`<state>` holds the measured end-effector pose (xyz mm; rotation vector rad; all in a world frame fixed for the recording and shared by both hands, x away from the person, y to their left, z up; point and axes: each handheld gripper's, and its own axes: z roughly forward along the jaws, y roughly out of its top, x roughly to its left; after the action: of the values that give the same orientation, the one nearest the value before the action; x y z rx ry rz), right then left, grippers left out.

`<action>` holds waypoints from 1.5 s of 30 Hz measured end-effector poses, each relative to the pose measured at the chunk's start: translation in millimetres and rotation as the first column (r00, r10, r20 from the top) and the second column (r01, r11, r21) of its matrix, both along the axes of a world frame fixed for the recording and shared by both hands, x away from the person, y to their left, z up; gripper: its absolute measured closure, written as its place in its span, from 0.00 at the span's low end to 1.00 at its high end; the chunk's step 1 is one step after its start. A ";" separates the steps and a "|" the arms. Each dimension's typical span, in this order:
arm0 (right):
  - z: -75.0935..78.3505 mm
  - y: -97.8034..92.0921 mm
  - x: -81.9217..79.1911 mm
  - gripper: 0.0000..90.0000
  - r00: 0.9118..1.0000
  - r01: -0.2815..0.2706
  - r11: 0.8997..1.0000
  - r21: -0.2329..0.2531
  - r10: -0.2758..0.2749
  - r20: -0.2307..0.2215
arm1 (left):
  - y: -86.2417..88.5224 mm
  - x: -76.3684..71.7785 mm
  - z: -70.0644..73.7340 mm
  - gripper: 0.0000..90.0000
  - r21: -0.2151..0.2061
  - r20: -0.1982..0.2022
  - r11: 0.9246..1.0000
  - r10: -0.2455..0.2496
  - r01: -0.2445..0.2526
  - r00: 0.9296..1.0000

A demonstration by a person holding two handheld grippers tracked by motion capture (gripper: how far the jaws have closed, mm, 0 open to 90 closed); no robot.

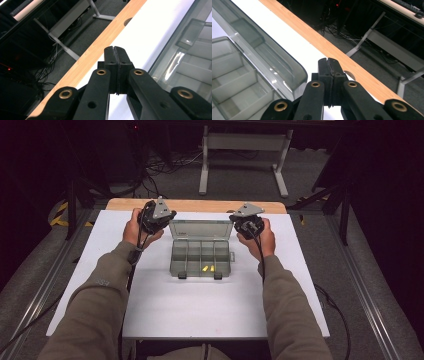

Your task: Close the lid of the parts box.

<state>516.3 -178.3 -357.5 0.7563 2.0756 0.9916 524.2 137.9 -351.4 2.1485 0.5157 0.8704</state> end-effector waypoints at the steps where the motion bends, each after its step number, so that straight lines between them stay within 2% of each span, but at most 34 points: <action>1: 0.4 0.1 -0.6 1.00 1.000 -0.002 1.000 0.000 0.002 -0.001 | 0.0 0.0 0.0 1.00 0.000 0.000 1.000 0.000 0.000 1.000; 6: 0.9 0.0 -3.2 1.00 1.000 -0.003 1.000 -0.026 0.003 -0.005 | 0.7 -3.3 -0.8 1.00 0.008 -0.006 1.000 -0.011 0.011 1.000; 12: -0.9 -3.7 -6.1 1.00 1.000 -0.002 1.000 -0.020 0.002 -0.015 | 0.5 -8.6 -1.3 1.00 -0.002 -0.012 1.000 -0.030 0.030 0.999; 22: -3.8 -11.6 -15.0 1.00 1.000 -0.012 1.000 -0.002 0.012 -0.023 | -0.7 -17.9 -4.2 1.00 0.010 -0.018 0.998 -0.066 0.066 0.998; 34: -4.2 -11.1 -25.5 1.00 0.999 -0.041 0.999 -0.003 0.041 -0.028 | -4.0 -25.3 -5.2 1.00 0.021 -0.019 0.995 -0.097 0.098 0.995; 41: -6.9 -7.3 -34.9 1.00 0.997 -0.070 0.997 -0.022 0.069 -0.031 | -5.0 -33.2 -11.9 1.00 0.030 -0.027 0.993 -0.117 0.118 0.993; 45: -8.9 -5.9 -40.8 1.00 0.995 -0.087 0.996 -0.010 0.086 -0.042 | -5.6 -38.6 -14.9 1.00 0.035 -0.025 0.991 -0.131 0.132 0.991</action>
<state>475.5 -184.2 -366.5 0.6910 2.1637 1.0171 485.6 132.4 -366.2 2.2010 0.3671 0.7887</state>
